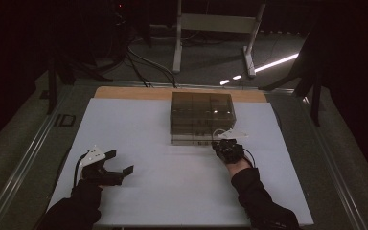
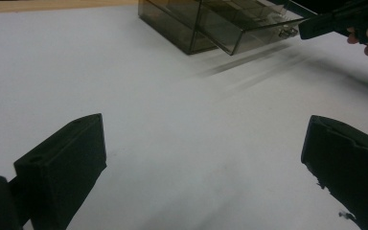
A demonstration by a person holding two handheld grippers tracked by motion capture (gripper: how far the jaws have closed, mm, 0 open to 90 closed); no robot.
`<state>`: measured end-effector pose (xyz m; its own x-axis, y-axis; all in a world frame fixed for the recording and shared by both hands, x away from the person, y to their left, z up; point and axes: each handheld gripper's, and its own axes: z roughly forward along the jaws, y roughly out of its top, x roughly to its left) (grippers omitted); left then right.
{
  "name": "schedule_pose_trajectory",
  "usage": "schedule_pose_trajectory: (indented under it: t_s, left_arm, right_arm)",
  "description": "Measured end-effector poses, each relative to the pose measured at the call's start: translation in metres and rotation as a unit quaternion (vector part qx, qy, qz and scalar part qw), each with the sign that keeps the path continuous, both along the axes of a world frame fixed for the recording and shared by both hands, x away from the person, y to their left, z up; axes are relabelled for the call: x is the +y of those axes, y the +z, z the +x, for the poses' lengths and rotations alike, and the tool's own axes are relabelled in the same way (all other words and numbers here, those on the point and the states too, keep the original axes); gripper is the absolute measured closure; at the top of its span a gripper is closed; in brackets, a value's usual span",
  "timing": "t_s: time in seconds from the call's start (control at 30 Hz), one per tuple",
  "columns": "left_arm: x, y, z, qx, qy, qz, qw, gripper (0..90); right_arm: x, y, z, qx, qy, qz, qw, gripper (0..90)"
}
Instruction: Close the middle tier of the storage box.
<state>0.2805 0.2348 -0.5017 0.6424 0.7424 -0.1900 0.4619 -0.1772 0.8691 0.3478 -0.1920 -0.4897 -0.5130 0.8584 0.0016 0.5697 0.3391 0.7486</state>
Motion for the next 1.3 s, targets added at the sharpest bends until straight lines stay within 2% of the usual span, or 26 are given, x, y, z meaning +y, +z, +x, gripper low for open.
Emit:
schedule_pose_trajectory:
  t_s: [1.3]
  left_arm:
    - [0.000,0.000,0.000,0.000,-0.001,-0.002,1.0000,3.2]
  right_arm:
    - [0.001,0.001,0.011,0.000,-0.007,0.000,1.0000,90.0]
